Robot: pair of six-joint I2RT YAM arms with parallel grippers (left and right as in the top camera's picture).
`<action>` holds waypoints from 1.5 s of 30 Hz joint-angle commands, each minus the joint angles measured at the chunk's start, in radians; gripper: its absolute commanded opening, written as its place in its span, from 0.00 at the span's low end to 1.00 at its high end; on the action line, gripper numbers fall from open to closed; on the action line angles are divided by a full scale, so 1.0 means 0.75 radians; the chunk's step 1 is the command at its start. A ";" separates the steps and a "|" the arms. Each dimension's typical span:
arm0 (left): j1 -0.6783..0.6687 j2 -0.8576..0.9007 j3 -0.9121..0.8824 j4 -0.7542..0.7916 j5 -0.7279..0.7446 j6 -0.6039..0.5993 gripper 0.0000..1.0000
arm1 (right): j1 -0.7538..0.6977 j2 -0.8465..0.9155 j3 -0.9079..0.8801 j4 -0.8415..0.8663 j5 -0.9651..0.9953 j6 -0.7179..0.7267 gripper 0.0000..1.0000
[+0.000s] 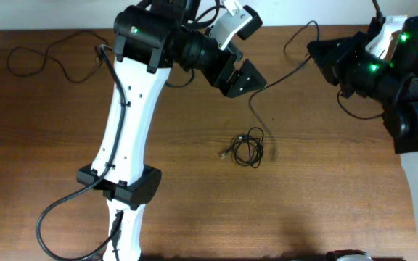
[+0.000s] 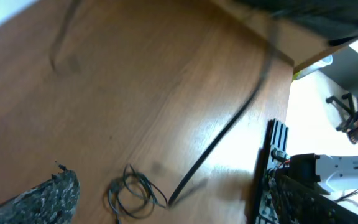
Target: Untangle cables
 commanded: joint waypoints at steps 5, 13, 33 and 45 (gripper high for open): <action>-0.051 -0.009 0.047 0.055 0.096 0.091 0.84 | 0.015 0.061 0.016 -0.025 -0.039 0.082 0.04; -0.184 -0.009 0.037 0.172 0.095 0.090 0.68 | 0.067 0.061 0.016 -0.026 -0.025 0.096 0.04; -0.243 -0.008 0.004 0.208 -0.419 0.090 0.50 | 0.066 0.061 0.016 -0.055 -0.107 0.134 0.04; -0.244 -0.038 0.014 0.225 -0.421 0.091 0.54 | 0.066 0.061 0.016 -0.084 -0.093 0.196 0.04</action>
